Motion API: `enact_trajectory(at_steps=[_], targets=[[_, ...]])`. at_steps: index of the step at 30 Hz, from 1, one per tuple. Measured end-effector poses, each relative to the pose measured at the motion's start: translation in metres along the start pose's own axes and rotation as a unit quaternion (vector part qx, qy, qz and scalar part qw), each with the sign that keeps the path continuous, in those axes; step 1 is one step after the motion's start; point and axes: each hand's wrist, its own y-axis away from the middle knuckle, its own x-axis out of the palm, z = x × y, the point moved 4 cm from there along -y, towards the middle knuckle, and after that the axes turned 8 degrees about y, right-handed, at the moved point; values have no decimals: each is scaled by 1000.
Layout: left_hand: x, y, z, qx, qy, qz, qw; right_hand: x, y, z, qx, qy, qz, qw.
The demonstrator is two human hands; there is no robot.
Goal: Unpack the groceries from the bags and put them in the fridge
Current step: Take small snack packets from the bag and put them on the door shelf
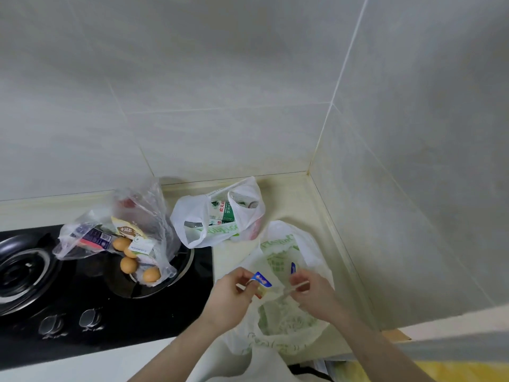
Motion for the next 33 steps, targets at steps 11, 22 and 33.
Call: enact_trajectory(at_steps=[11,22,33], targets=[[-25,31,-5,-3,10,-67,998,47,-57,-48,15,290,43,956],[-21,28,-10,-19,23,-83,996,32,-54,-46,-43,322,76,943],[-21,22,-20,-36,24,-83,996,17,-55,-41,-70,224,-35,971]])
